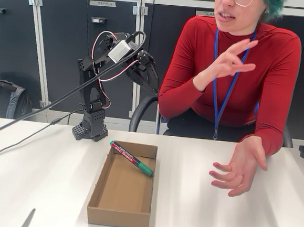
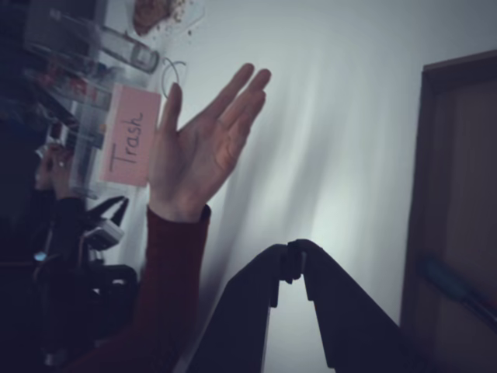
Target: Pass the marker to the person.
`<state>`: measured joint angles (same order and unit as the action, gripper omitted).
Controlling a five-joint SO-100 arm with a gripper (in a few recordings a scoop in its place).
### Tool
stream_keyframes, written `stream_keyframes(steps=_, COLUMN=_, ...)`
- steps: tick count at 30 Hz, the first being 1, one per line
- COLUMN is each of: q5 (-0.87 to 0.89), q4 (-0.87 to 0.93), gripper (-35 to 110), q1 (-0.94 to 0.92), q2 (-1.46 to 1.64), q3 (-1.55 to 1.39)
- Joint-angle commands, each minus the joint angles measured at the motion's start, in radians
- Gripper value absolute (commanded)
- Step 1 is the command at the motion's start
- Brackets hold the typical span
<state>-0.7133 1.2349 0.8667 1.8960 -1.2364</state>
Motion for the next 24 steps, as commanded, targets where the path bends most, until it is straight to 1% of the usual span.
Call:
stream_keyframes(steps=1, q5=-0.103, q4=0.000, gripper=-5, q1=0.035, q2=-0.003, q3=-0.040)
stream_keyframes(steps=7, q5=-0.245, q4=-0.031, gripper=-5, q1=0.041, q2=-0.023, q3=-0.130)
stream_keyframes(steps=24, q5=-0.423, q4=0.035, gripper=-5, q1=0.040, q2=-0.002, q3=-0.408)
